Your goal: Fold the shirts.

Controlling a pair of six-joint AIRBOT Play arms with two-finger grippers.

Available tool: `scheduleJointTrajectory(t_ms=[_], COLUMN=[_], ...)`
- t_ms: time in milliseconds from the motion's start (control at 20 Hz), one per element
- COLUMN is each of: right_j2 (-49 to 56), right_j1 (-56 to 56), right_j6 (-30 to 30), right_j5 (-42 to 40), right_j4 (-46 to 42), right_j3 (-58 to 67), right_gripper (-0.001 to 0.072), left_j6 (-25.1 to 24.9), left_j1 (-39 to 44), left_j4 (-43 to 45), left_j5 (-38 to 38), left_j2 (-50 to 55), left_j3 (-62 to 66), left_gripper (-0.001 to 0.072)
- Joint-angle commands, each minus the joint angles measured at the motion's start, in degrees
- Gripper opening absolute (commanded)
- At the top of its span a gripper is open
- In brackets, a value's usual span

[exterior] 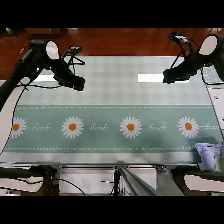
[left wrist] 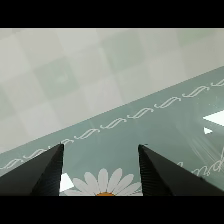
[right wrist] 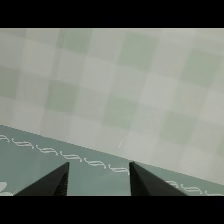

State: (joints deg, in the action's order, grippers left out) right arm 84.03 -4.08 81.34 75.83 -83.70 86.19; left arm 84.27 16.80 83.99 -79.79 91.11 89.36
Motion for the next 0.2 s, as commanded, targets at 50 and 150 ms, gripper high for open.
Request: scheduleJointTrajectory(t_ms=[50, 150], right_j2=[-0.04, -0.04], right_j1=[-0.02, -0.02], right_j6=[0.02, 0.02], right_j5=[0.02, 0.02], right_j4=[0.00, 0.00], right_j3=[0.00, 0.00], right_gripper=[0.0425, 0.0425], left_j6=[0.00, 0.00], left_j1=[0.04, 0.04], left_j4=[0.00, 0.00], left_j5=[0.02, 0.02], left_j2=[0.04, 0.04], left_j3=[0.07, 0.07], left_gripper=[0.0571, 0.0570])
